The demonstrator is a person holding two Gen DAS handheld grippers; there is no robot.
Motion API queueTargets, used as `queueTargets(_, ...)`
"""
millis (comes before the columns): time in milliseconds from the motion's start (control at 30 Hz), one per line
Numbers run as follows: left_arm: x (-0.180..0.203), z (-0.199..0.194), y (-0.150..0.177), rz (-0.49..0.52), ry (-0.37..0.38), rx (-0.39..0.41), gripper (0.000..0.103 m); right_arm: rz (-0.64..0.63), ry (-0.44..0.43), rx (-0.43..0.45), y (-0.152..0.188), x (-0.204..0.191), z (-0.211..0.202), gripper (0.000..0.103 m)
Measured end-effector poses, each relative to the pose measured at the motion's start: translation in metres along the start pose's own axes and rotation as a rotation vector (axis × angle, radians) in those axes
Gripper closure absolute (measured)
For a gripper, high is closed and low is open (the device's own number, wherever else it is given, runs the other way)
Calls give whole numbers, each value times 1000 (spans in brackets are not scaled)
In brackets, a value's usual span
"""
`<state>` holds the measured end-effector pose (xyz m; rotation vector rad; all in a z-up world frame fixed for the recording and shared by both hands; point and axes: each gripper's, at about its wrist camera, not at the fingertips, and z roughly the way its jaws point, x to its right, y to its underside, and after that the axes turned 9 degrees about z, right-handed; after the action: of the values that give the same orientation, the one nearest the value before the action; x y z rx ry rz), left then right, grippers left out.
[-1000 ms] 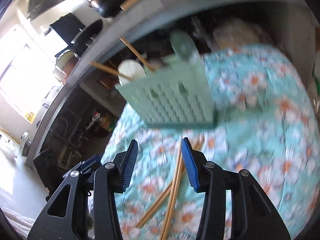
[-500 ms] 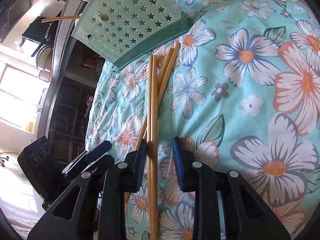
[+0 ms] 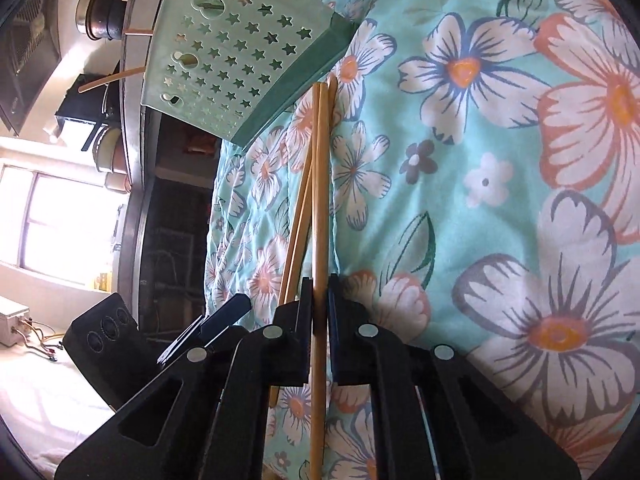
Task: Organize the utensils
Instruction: 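Move both tools back to the chopsticks on the quilt and close the right tool on them, then lift one chopstick with the right tool while the left tool reaches toward the remaining chopsticks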
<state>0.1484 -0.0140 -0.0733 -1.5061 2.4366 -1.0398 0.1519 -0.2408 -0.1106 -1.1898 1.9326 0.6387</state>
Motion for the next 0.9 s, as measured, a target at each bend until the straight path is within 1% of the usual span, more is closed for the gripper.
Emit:
queueTargets(133, 4, 1, 2, 5, 4, -7, 49, -16, 19, 23, 4, 3, -6, 95)
queueTargets(333, 7, 1, -1, 19, 10, -3, 49, -10, 39, 20, 3, 2, -9, 94)
queueTargets(400, 8, 1, -1, 19, 13, 0, 49, -10, 56, 37, 3, 1, -13, 92)
queueTargets(600, 7, -2, 3, 16, 21, 5, 49, -37, 102, 93, 3, -5, -21, 92)
queueTargets(900, 1, -5, 3, 1, 25, 17, 49, -59, 133, 128, 3, -15, -24, 96)
